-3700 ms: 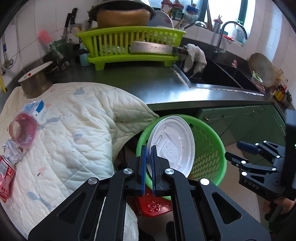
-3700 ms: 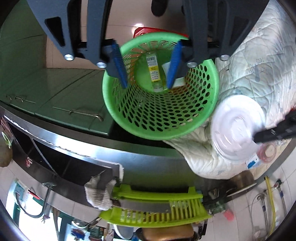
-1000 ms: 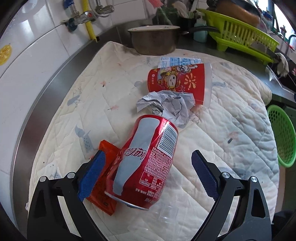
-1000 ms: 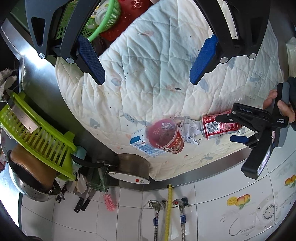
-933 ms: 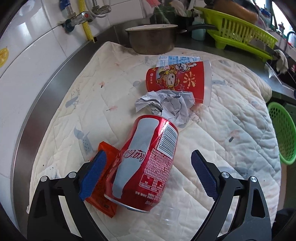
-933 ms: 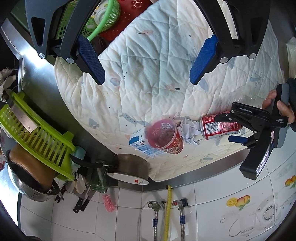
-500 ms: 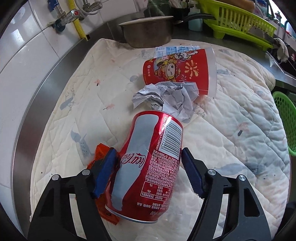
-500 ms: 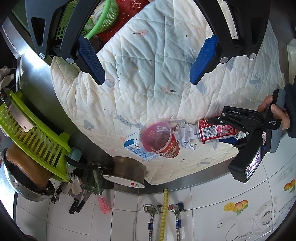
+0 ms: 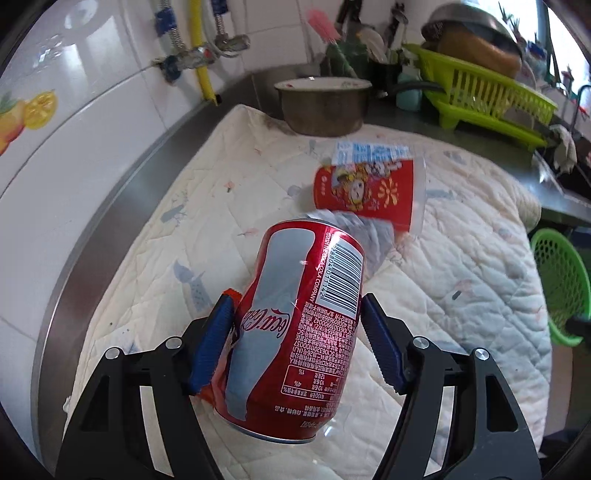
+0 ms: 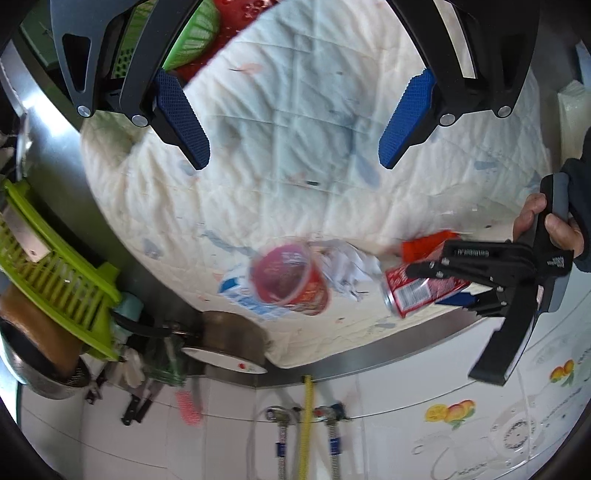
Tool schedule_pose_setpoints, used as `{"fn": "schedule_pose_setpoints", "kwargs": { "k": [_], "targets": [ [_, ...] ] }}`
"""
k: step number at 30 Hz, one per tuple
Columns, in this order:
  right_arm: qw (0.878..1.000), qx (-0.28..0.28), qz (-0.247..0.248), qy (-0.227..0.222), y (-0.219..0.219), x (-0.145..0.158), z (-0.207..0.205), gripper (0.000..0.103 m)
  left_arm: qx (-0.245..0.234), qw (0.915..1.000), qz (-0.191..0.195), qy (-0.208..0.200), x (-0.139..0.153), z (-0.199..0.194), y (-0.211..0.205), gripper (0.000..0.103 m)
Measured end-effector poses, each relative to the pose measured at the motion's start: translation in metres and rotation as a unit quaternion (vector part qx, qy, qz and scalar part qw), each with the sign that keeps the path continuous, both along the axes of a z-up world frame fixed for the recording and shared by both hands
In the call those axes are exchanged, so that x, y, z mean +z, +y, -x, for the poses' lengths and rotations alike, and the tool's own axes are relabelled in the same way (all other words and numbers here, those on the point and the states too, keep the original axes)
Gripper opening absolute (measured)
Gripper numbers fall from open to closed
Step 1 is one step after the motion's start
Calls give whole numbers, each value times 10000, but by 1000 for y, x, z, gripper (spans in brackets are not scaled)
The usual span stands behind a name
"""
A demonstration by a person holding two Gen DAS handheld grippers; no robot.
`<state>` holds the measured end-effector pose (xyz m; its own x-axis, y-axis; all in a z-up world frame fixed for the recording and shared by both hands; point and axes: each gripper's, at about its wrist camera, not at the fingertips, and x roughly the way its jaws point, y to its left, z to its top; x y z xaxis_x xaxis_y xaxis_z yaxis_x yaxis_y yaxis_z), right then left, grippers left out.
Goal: Collect trash
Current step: 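Lift the red can off the mat with the left tool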
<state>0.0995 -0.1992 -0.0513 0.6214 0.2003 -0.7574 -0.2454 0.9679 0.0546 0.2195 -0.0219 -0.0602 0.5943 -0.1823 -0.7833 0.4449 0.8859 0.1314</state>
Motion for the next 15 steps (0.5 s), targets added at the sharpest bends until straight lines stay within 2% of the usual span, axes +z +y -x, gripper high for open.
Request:
{"fn": "schedule_pose_setpoints", "kwargs": {
  "k": [5, 11, 15],
  "targets": [
    [9982, 502, -304, 96, 33, -4, -3, 90, 287, 9992, 181, -191, 22, 13, 24, 69],
    [9880, 1301, -784, 294, 88, -12, -10, 90, 608, 9970, 303, -359, 38, 26, 54, 69],
    [9846, 1471, -844, 431, 118, -23, -22, 89, 762, 9958, 336, -370, 39, 32, 70, 69]
  ]
}}
